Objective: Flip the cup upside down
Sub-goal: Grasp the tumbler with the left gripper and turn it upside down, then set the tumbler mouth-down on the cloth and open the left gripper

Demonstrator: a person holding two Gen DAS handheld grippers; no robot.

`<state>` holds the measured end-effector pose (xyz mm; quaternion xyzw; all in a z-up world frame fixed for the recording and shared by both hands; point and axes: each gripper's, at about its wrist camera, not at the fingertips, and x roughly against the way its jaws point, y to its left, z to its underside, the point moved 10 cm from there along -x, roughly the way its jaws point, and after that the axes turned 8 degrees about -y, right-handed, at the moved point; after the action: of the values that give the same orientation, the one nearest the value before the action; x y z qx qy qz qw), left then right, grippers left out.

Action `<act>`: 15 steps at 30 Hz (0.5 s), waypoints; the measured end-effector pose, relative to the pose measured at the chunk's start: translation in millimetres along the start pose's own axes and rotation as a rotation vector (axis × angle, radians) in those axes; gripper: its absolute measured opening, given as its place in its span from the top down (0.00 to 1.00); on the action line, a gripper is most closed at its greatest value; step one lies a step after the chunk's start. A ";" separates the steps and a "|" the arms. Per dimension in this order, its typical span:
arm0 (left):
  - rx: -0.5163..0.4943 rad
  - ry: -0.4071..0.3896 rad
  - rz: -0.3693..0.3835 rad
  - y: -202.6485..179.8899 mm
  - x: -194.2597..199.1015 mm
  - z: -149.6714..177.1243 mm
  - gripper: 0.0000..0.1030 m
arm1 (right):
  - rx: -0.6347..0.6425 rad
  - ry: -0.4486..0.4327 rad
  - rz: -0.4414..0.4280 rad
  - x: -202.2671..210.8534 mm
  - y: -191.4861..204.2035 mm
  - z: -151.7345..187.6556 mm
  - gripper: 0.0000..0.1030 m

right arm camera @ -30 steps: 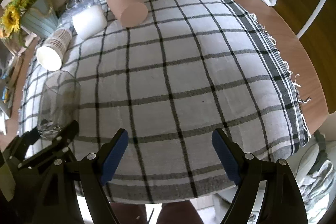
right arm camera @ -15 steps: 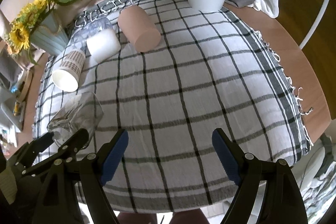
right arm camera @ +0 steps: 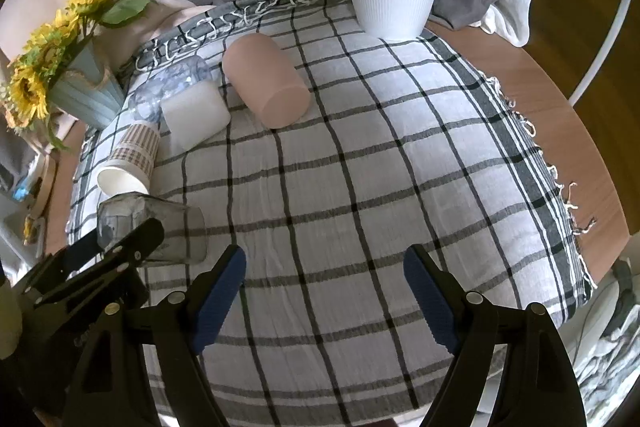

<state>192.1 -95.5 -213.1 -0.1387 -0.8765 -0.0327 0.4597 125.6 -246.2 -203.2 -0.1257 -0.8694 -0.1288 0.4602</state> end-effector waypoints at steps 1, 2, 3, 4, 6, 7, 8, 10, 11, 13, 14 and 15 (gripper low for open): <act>-0.001 0.004 -0.001 0.4 -2.0 -0.8 0.35 | -0.002 0.000 0.003 -0.6 -0.2 -0.4 0.21; 0.000 0.008 -0.001 1.3 -3.6 -1.4 0.35 | -0.006 0.000 0.008 -1.2 -0.6 -0.9 0.21; 0.002 0.010 0.001 2.1 -5.1 -2.1 0.35 | -0.012 0.001 0.010 -2.0 -0.9 -1.4 0.21; 0.002 0.012 0.003 2.4 -6.4 -2.8 0.35 | -0.015 0.002 0.013 -2.7 -1.0 -1.6 0.21; -0.002 0.014 0.004 2.7 -7.7 -4.3 0.35 | -0.022 0.005 0.018 -3.9 -0.7 -1.6 0.21; -0.005 0.015 0.005 2.9 -8.0 -4.8 0.35 | -0.024 0.007 0.020 -4.5 -0.5 -1.5 0.21; -0.007 0.015 0.006 3.0 -8.5 -5.3 0.35 | -0.026 0.008 0.022 -4.9 -0.3 -1.8 0.21; -0.011 0.019 0.008 3.3 -9.3 -5.1 0.35 | -0.024 0.007 0.023 -5.1 -0.3 -2.2 0.21; -0.011 0.021 0.009 3.6 -9.9 -5.3 0.35 | -0.025 0.007 0.025 -5.2 -0.4 -2.6 0.21; -0.014 0.027 0.010 3.7 -9.9 -5.0 0.35 | -0.027 0.005 0.029 -5.0 -0.4 -3.6 0.21; -0.019 0.029 0.007 3.5 -10.0 -4.9 0.34 | -0.027 0.004 0.030 -4.8 0.0 -3.9 0.21; -0.027 0.032 -0.001 3.4 -10.0 -4.7 0.30 | -0.029 0.004 0.030 -4.8 -0.1 -4.1 0.21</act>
<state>202.2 -95.2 -218.8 -0.1437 -0.8686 -0.0470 0.4719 131.4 -248.1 -205.0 -0.1451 -0.8645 -0.1347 0.4620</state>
